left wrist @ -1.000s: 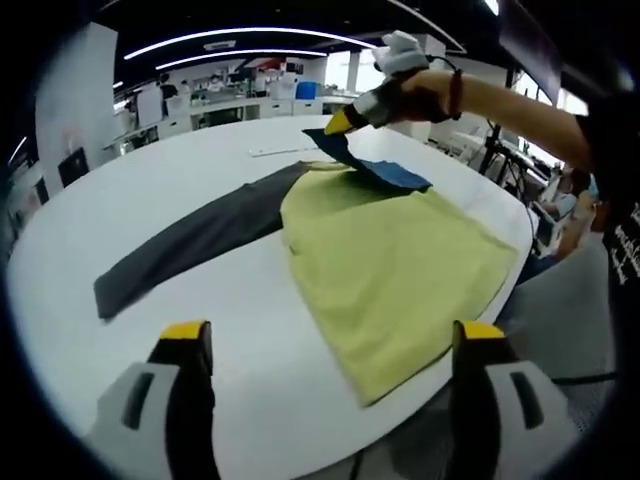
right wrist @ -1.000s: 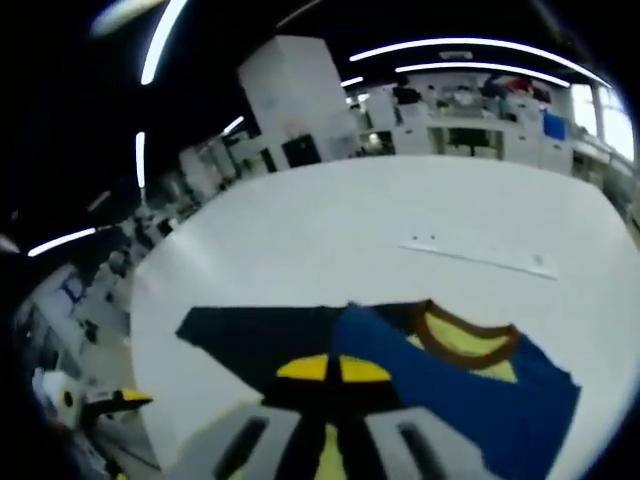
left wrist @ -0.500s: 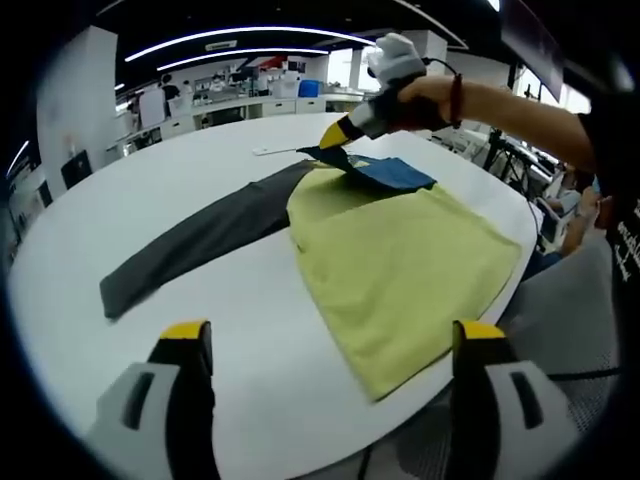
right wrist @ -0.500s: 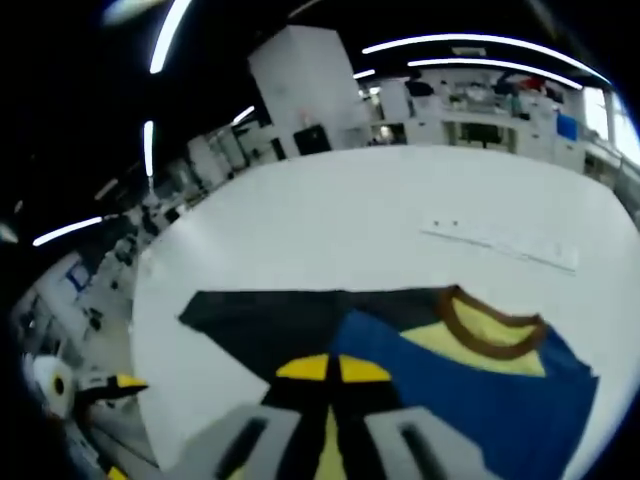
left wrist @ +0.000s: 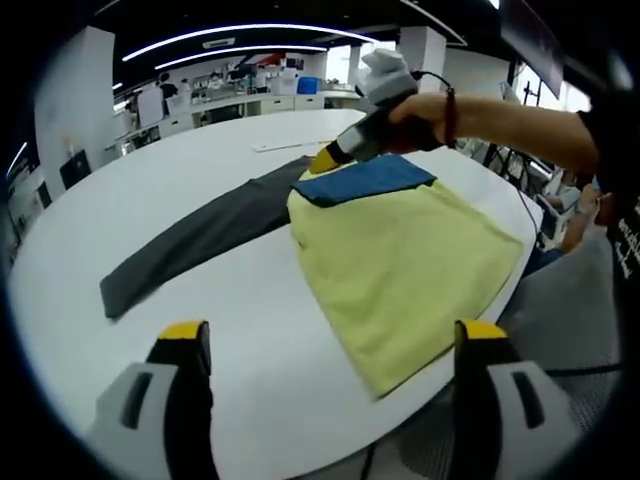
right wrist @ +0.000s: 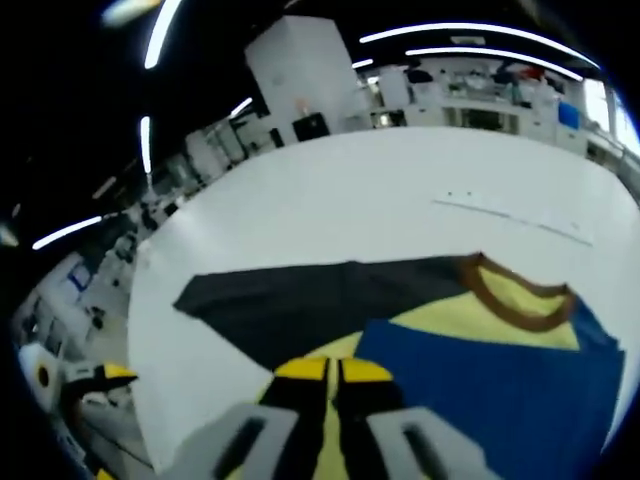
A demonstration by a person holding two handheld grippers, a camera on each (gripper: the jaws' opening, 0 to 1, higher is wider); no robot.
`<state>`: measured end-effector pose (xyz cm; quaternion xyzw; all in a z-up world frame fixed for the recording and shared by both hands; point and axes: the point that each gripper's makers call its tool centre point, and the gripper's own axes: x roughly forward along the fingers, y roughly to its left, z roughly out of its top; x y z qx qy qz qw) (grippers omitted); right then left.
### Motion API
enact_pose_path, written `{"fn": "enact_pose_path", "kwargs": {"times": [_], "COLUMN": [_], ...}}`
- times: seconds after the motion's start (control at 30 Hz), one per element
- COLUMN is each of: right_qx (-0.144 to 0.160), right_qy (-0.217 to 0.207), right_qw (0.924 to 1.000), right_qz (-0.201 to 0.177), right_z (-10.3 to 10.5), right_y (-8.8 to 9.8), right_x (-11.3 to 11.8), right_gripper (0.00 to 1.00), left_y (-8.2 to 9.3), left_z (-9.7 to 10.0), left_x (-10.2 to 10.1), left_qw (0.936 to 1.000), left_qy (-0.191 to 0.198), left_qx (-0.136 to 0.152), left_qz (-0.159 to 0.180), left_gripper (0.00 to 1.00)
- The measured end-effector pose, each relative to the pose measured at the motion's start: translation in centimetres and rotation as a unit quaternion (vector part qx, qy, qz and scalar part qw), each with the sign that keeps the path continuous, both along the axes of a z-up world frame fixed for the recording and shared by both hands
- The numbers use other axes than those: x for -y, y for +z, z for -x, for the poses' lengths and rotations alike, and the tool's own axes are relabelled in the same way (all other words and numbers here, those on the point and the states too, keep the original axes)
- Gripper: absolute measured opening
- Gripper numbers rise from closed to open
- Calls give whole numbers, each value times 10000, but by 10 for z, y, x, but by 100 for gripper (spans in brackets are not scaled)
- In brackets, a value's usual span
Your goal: Fold the garment on the visible template until the final outline fits inside the template.
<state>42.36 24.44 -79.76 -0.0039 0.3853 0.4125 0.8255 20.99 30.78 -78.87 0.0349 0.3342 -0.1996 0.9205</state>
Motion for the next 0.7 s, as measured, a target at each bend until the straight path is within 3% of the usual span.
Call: {"fn": "enact_pose_path", "kwargs": {"times": [0.17, 0.3, 0.4, 0.57, 0.7], "right_qx": [30, 135, 357, 371, 411], "right_qy": [26, 129, 261, 310, 430], "right_qw": [9998, 9996, 9989, 9985, 9979], "right_qz": [-170, -204, -130, -274, -267], "right_z": [0, -3, -2, 2, 6], "right_y": [8, 14, 21, 36, 41], "right_x": [1, 1, 5, 15, 23], "right_gripper": [27, 56, 72, 90, 97], "left_y": [1, 3, 3, 1, 1], "left_z": [-3, -9, -13, -22, -22], "left_x": [-6, -14, -22, -50, -73], "left_qw": [9999, 9998, 9996, 9987, 9974], "left_qy": [107, 174, 274, 513, 718], "left_qx": [-40, -43, -57, -38, -47], "left_qz": [-5, 10, 57, 47, 76], "left_gripper": [99, 99, 99, 99, 99]}}
